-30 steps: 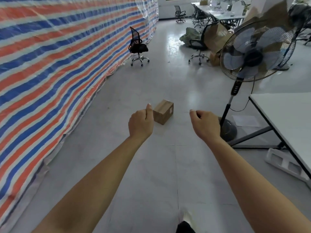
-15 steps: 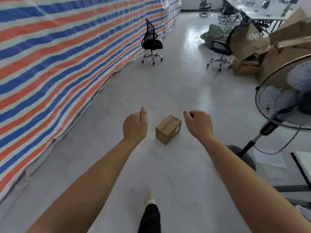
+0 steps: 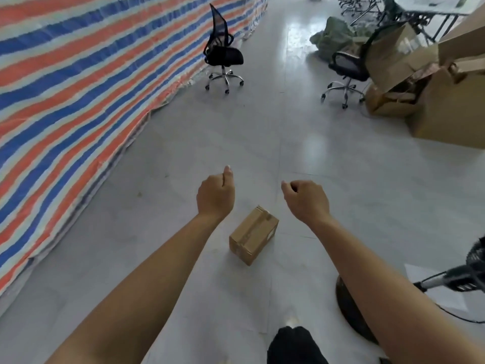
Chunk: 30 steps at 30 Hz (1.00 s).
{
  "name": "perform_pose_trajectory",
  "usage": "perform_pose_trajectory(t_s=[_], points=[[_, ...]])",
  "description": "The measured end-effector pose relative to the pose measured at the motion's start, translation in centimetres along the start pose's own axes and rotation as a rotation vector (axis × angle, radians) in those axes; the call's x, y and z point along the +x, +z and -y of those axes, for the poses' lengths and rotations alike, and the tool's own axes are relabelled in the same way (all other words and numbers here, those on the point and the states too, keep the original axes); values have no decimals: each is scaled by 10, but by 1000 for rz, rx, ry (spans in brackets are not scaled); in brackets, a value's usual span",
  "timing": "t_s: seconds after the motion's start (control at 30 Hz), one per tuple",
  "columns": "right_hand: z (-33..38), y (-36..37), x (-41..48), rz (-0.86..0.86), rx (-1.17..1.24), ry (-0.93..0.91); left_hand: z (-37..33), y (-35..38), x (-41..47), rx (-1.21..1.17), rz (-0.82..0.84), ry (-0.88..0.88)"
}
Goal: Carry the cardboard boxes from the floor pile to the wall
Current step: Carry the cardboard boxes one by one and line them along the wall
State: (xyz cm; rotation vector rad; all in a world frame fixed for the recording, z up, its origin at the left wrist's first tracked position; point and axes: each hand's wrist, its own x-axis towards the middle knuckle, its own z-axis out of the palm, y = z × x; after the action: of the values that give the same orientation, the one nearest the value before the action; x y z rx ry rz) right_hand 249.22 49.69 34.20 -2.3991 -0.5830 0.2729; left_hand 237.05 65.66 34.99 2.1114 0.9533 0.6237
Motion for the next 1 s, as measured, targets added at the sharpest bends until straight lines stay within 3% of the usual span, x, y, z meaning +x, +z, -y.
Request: perform_pose_trajectory(t_s=[0.23,0.47,0.7,0.87,1.0], points=[[-67,65,190,329,-57,111,34,125,126,26,2,-286],[-135,147,320,528,-162,186,109,247,216,78,103,-590],[-268,329,378,688,-266,273,302,401,235,34,365,-1021],[-355,447,378,748,-296,375,424,480,210,14,341,-1247],[-410,520,389,595,-269,415,498,535,178,12,277,-1504]])
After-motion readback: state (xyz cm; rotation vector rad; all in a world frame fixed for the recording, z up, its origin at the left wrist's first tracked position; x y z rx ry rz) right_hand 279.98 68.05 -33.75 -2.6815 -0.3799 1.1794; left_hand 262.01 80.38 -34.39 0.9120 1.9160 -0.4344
